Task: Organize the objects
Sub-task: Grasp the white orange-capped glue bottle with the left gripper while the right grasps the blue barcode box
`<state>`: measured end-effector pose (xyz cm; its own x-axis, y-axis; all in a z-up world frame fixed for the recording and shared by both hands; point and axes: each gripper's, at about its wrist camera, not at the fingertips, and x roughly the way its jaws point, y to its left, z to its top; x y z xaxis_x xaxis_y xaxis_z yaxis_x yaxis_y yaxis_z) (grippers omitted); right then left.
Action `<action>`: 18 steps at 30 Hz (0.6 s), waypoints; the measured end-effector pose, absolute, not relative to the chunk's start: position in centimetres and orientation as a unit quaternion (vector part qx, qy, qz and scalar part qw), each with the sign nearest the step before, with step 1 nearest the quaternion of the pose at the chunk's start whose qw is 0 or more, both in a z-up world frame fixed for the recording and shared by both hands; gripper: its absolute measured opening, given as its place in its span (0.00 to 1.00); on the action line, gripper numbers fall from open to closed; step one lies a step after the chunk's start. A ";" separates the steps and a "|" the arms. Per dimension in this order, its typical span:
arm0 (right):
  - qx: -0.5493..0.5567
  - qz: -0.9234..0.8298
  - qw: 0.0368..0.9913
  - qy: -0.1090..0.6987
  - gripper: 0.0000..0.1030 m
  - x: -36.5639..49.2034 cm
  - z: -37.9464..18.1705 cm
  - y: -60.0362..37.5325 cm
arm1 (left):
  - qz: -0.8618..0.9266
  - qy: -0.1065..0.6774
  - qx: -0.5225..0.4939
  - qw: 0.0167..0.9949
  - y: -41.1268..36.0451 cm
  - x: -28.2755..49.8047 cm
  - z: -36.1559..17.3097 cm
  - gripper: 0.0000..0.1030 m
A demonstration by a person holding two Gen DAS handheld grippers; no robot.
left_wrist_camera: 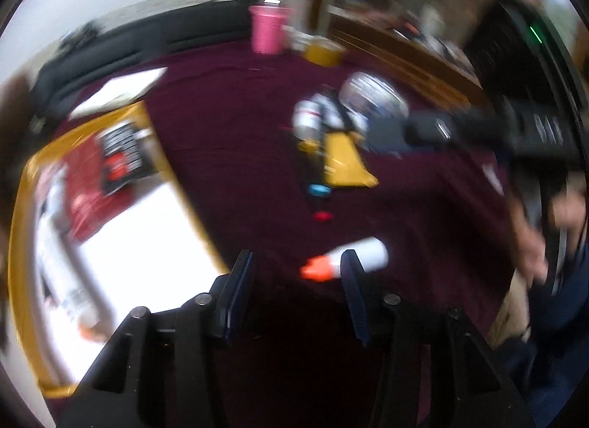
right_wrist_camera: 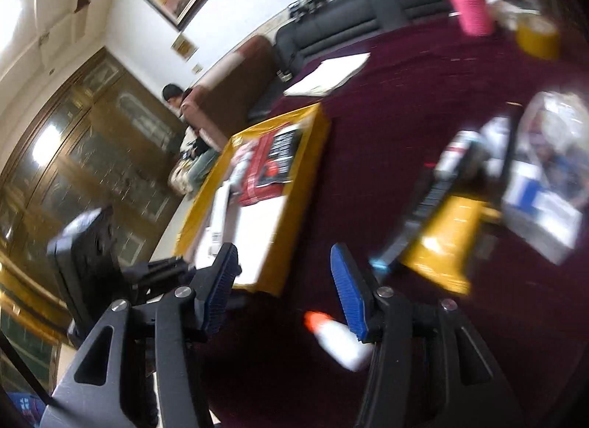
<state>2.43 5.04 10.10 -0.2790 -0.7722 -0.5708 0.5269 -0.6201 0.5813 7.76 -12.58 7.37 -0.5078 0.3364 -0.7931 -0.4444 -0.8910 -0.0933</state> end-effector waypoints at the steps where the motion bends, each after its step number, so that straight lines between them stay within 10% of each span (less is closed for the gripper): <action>1: 0.436 -0.790 0.406 -0.143 0.50 2.4 10.0 6.3 | 0.862 0.089 -0.441 0.233 -11.4 7.9 7.1 0.41; 13: 0.435 -0.812 0.342 -0.189 0.50 1.2 8.3 14.8 | 0.808 0.264 -0.451 0.272 -4.5 7.2 3.1 0.41; 18: 0.426 -0.838 0.298 -0.163 0.50 -0.5 9.0 16.6 | 0.815 0.252 -0.452 0.262 -3.3 6.5 2.9 0.22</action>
